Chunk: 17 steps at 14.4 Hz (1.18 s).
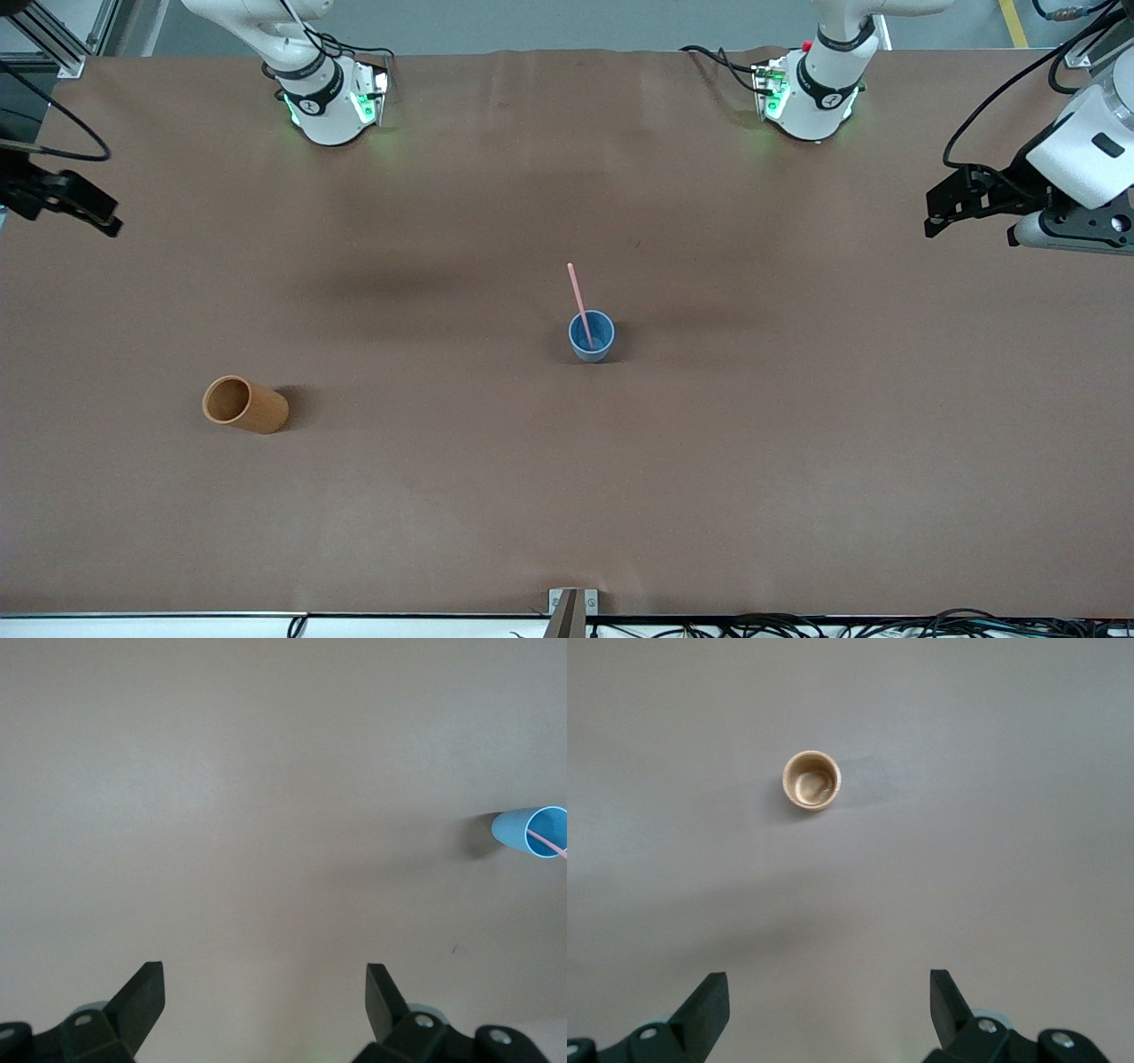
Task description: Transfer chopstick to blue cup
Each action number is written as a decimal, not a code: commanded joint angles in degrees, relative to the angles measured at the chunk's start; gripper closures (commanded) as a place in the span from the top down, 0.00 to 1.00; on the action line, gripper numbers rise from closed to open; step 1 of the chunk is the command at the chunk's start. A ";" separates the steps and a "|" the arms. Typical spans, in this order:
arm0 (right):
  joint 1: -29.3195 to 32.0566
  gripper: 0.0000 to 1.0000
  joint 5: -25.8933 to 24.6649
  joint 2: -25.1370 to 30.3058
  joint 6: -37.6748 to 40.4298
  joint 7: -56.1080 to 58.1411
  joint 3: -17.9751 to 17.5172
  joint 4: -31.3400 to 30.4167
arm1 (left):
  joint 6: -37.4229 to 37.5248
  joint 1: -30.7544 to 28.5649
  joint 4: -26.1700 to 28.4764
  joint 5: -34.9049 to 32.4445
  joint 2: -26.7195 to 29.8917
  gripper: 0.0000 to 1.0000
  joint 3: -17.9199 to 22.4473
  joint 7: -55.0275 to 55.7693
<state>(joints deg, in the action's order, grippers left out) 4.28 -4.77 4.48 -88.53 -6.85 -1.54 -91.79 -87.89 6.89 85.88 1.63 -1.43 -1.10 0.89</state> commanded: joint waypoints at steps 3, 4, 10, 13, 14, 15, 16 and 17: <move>0.56 1.00 1.17 0.88 6.00 5.61 -1.45 3.81 | 1.05 -0.29 -1.41 0.30 -0.41 1.00 0.14 -0.71; 0.12 1.00 1.25 0.88 6.18 5.79 -1.54 3.64 | 1.05 -0.38 -1.50 0.39 -0.41 1.00 0.14 -0.71; 0.03 1.00 4.86 0.71 5.74 11.68 -1.19 3.45 | 1.05 -0.47 -1.94 0.30 -0.41 1.00 0.14 -0.71; -0.06 1.00 4.77 -1.74 5.91 11.60 -1.27 6.34 | 1.05 -0.47 -1.94 0.30 -0.59 1.00 0.14 -0.71; -0.23 1.00 4.68 -2.62 6.09 11.51 -1.36 7.58 | 1.05 -0.47 -1.94 0.30 -0.59 1.00 0.14 -0.80; -0.15 1.00 4.68 -3.42 6.18 11.59 -1.36 8.81 | 1.05 -0.47 -1.94 0.30 -0.59 1.00 0.14 -0.80; -0.06 1.00 4.86 -4.29 6.35 11.59 -1.45 9.86 | 1.05 -0.47 -1.94 0.30 -0.59 1.00 0.14 -0.80; -0.06 1.00 5.12 -4.56 6.27 11.33 -1.45 10.05 | 1.05 -0.56 -1.94 0.30 -0.59 1.00 0.14 -0.80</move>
<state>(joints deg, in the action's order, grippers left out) 4.21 -0.95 1.93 -82.96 4.01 -3.04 -84.69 -87.89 6.69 85.48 1.63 -1.44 -0.95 0.89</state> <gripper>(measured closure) 0.000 0.000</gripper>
